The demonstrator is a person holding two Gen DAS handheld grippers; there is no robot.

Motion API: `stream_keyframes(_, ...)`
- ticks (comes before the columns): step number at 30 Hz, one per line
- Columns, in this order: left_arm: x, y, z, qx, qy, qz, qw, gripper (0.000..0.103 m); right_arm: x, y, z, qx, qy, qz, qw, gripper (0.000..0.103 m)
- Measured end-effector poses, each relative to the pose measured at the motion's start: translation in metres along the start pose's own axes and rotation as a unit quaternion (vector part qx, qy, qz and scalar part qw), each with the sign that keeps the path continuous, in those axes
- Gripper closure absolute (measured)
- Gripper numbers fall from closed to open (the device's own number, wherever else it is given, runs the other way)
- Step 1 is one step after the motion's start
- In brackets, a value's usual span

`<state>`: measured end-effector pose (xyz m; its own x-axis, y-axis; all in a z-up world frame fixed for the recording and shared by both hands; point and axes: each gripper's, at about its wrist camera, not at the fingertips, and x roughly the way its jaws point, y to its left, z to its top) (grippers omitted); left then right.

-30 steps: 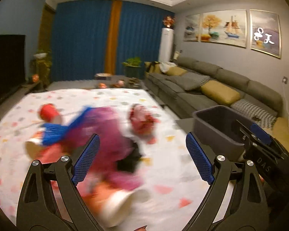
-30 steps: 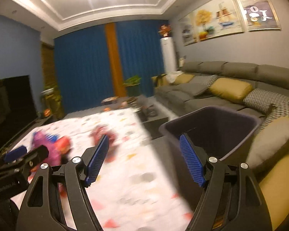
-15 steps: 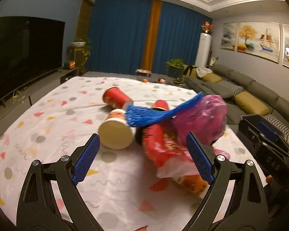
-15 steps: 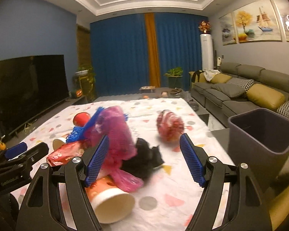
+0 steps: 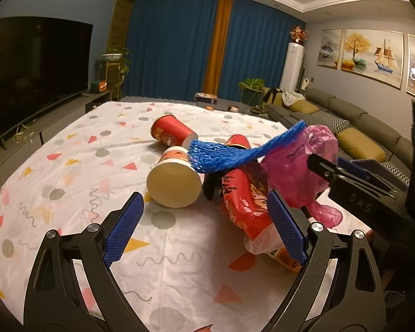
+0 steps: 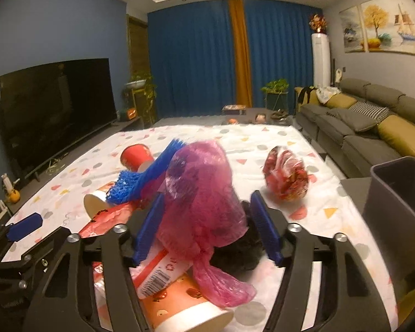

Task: Collect trash
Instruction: 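Grasp the pink plastic bag with the right gripper while the left grasps the red snack bag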

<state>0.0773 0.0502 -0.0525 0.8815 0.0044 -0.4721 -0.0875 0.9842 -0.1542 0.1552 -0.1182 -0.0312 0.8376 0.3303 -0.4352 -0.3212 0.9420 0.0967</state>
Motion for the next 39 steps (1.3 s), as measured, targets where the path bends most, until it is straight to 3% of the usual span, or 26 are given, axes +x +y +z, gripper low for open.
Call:
stream_keyframes(6, 0.005, -0.004, -0.003, -0.001, 0.013, -0.026, 0.9996, 0.014, 0.003, 0.003, -0.007, -0.007, 0.01, 0.016, 1.0, 0.085)
stream_keyframes(9, 0.007, -0.004, -0.005, -0.009, 0.025, -0.043, 0.9987, 0.014, -0.004, 0.002, -0.007, -0.009, 0.002, 0.016, 1.0, 0.092)
stream_keyframes(15, 0.013, -0.009, -0.011, -0.015, 0.046, -0.064, 0.9968, 0.014, -0.029, -0.004, -0.004, -0.011, -0.027, 0.012, 1.0, 0.093)
stream_keyframes(20, 0.025, -0.008, -0.016, -0.026, 0.078, -0.088, 0.9927, 0.024, -0.046, -0.014, -0.005, 0.001, -0.04, 0.007, 0.999, 0.093)
stream_keyframes(26, 0.024, 0.004, -0.02, -0.015, 0.08, -0.065, 0.9946, 0.025, -0.065, -0.021, -0.012, 0.007, -0.05, -0.003, 0.999, 0.093)
stream_keyframes(34, 0.04, 0.011, -0.03, -0.026, 0.121, -0.092, 0.988, 0.025, -0.076, -0.023, -0.019, 0.013, -0.055, -0.012, 0.998, 0.093)
stream_keyframes(36, 0.045, 0.013, -0.031, -0.038, 0.133, -0.105, 0.9849, 0.031, -0.077, -0.023, -0.019, 0.014, -0.055, -0.011, 0.998, 0.093)
stream_keyframes(39, 0.054, 0.015, -0.031, -0.046, 0.149, -0.118, 0.9807, 0.048, -0.08, -0.023, -0.021, 0.015, -0.053, -0.01, 0.998, 0.093)
